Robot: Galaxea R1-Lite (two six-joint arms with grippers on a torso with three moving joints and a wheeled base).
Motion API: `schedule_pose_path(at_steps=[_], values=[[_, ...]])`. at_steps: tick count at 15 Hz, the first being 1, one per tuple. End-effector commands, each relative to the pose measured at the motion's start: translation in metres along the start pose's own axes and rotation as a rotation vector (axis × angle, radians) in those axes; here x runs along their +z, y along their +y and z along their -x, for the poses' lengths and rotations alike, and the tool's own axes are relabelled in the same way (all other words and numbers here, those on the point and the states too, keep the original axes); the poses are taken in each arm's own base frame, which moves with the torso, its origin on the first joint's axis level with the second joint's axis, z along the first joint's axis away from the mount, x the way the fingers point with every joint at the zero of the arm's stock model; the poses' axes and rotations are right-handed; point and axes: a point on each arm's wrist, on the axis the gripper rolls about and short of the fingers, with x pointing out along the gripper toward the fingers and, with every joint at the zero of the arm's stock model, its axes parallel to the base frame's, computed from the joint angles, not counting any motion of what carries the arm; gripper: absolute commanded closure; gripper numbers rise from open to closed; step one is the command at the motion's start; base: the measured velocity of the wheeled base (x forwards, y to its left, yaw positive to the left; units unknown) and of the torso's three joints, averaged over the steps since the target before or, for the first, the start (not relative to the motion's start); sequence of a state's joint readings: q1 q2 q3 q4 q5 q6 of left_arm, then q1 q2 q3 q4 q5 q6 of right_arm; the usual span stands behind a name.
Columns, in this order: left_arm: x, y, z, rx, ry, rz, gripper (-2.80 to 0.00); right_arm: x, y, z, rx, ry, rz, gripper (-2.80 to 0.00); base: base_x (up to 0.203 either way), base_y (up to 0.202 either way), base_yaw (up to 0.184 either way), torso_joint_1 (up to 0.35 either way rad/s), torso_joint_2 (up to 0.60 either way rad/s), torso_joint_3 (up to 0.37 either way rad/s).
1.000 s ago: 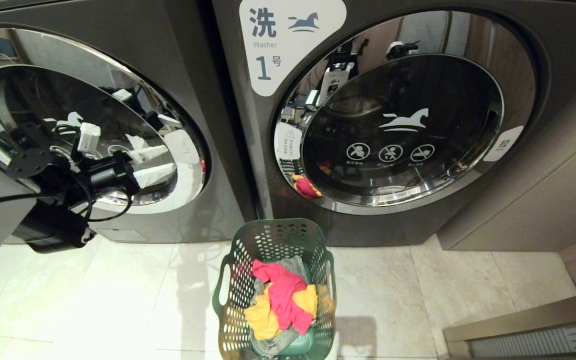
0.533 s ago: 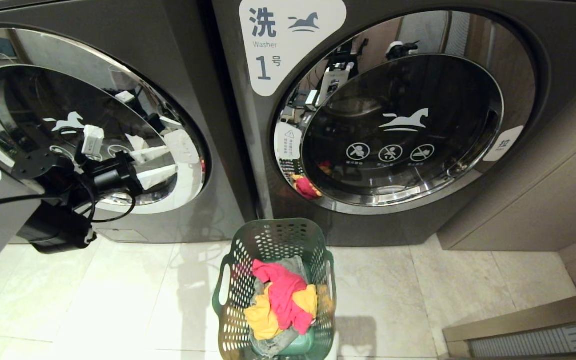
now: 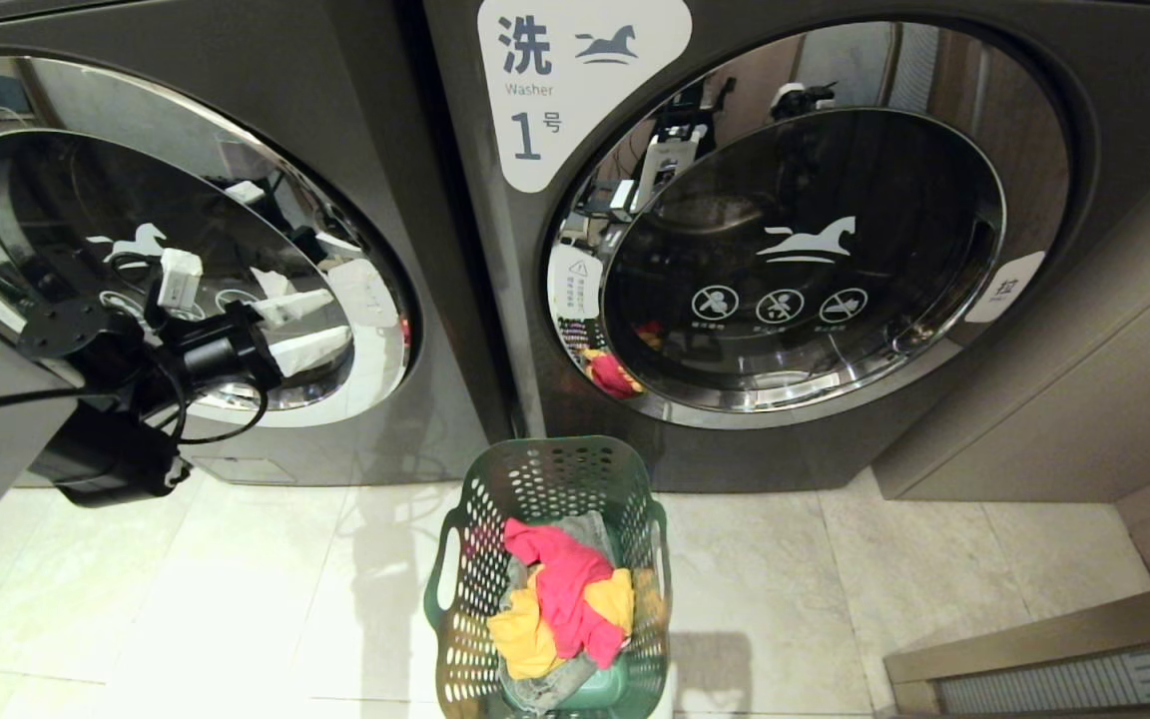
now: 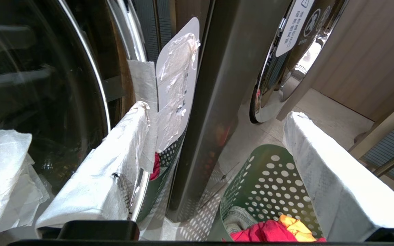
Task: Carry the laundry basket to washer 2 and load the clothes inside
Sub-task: Open the lid of the washing machine
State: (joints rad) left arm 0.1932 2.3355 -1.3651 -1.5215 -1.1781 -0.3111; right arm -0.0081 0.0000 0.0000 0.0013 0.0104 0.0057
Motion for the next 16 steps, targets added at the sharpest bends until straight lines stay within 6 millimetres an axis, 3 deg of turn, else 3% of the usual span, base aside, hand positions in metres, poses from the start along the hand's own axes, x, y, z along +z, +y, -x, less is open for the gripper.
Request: schedule_pose_path(at_steps=[1, 9, 16], values=[[0.0, 0.0, 0.0, 0.014, -0.007, -0.004, -2.8, 0.0, 0.0, 0.0, 0.001, 0.0, 0.0, 0.0, 0.0, 0.0, 0.0, 0.0, 0.0, 0.0], [-0.006, 0.001, 0.0, 0.051, -0.014, 0.009, -2.8, 0.0, 0.0, 0.0, 0.001, 0.001, 0.0, 0.0, 0.0, 0.0, 0.0, 0.0, 0.0, 0.0], [-0.011, -0.001, -0.019, 0.01, -0.03, 0.0, -2.8, 0.0, 0.0, 0.0, 0.001, 0.0, 0.0, 0.0, 0.0, 0.0, 0.0, 0.0, 0.0, 0.0]])
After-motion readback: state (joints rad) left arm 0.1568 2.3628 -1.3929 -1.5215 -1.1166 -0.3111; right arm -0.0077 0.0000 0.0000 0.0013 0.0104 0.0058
